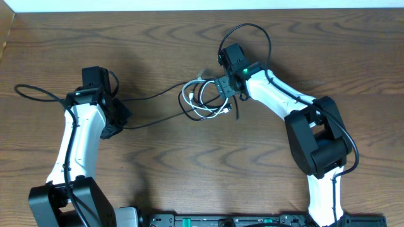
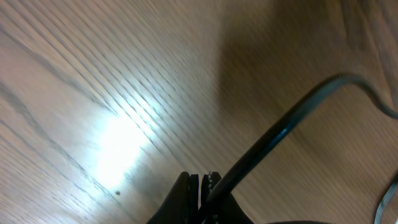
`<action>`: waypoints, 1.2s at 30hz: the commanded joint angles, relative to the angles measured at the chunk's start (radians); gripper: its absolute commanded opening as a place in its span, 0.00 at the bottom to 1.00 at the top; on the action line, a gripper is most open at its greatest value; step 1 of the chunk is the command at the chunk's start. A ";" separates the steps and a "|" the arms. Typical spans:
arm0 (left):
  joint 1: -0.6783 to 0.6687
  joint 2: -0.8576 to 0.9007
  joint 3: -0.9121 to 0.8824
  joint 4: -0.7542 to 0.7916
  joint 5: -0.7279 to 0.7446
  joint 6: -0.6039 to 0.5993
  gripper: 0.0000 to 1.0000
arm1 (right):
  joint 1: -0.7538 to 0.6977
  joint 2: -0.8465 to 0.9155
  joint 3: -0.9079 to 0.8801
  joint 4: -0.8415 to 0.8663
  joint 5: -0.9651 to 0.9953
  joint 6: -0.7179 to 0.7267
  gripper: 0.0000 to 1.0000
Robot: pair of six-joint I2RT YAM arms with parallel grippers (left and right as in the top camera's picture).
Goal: Untangle cables
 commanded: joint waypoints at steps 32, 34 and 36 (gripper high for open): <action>0.042 0.009 -0.045 0.031 0.096 -0.011 0.08 | -0.109 0.009 -0.003 -0.018 -0.263 0.013 0.17; 0.040 0.019 -0.045 0.032 0.122 -0.011 0.08 | -0.110 0.009 -0.003 -0.018 -0.260 0.013 0.13; 0.040 0.029 -0.045 0.034 0.140 -0.006 0.08 | -0.109 0.009 -0.003 -0.020 -0.236 0.013 0.07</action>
